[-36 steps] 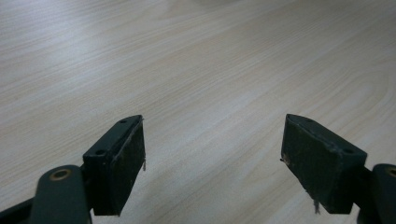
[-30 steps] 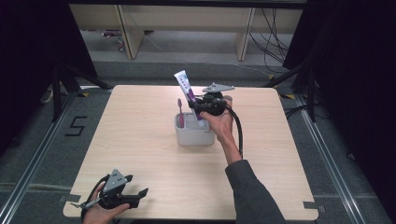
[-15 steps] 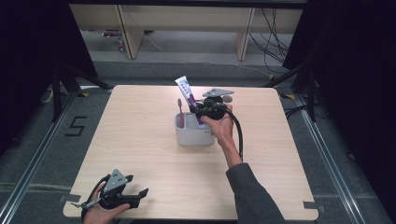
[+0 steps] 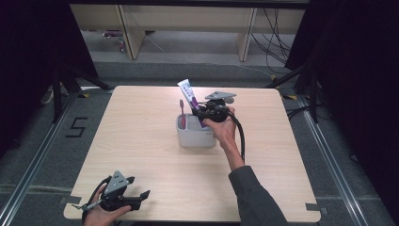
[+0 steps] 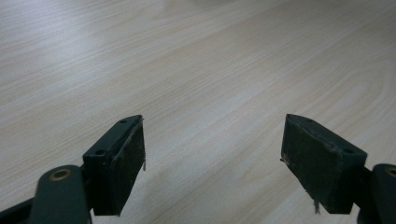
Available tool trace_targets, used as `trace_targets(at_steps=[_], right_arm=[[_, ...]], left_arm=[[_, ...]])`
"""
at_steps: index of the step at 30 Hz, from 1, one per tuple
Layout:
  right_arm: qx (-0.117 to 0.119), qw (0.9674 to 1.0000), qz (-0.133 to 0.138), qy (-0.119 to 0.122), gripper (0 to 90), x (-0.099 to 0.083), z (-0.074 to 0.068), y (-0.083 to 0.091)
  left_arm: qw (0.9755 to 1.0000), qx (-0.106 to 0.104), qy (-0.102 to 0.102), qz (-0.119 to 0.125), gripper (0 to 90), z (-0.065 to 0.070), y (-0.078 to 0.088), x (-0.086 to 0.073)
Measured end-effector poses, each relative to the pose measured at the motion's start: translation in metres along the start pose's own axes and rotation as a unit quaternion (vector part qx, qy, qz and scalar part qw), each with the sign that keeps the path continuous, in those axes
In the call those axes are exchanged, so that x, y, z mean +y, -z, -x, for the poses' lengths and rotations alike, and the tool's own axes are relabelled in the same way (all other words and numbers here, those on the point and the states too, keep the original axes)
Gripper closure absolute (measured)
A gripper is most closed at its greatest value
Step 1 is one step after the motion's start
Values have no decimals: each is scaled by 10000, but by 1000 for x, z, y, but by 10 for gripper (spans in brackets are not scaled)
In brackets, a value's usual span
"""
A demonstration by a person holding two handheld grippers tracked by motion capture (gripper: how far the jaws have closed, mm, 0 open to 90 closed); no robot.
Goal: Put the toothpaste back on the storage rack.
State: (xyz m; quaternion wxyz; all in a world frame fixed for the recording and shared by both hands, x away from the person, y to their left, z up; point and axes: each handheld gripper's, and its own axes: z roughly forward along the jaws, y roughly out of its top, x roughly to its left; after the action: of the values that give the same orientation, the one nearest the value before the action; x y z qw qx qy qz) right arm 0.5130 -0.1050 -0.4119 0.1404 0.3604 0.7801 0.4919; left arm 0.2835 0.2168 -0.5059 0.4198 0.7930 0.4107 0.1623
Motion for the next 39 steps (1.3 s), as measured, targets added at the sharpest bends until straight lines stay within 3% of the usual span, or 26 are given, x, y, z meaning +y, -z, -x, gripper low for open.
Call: trace_targets(at_steps=[5, 7, 9, 14, 21, 22, 25, 31, 33, 37, 39], right_arm=[[-108, 9999, -14, 103, 712, -1, 0, -1], [-14, 10000, -45, 27, 711, -1, -1, -2], [-47, 9999, -88, 42, 711, -1, -1, -2], [-68, 9999, -90, 93, 710, -1, 0, -3], [-79, 9999, -99, 47, 710, -6, 1, -6], [-62, 9999, -156, -7, 710, -6, 0, -6], [-103, 9997, -175, 127, 708, -7, 0, -7], [-122, 9997, -224, 12, 694, -7, -3, -6], [-73, 9998, -174, 100, 678, -5, -3, -6], [-164, 9991, -337, 211, 651, -5, -6, -2], [-108, 9997, -228, 38, 641, -4, -6, 2]], left_arm=[[10000, -4, 11, -10, 211, 0, 0, 0], [9998, -10, -126, -148, 211, -1, 1, 0], [10000, -58, 16, -30, 211, 1, 0, 0], [9999, -103, 99, 8, 210, 1, -1, 0], [9998, -45, -82, -175, 211, -2, 1, 0], [9998, -45, -89, -166, 211, -2, 1, 0], [10000, -50, -8, -84, 211, 0, 1, 0], [9999, -64, -59, -120, 211, 0, 2, 0], [9999, -75, -53, -113, 210, 0, 2, 0], [9999, -79, -36, -119, 210, 1, 2, 0], [9999, -53, -105, -99, 210, 0, 2, 0]])
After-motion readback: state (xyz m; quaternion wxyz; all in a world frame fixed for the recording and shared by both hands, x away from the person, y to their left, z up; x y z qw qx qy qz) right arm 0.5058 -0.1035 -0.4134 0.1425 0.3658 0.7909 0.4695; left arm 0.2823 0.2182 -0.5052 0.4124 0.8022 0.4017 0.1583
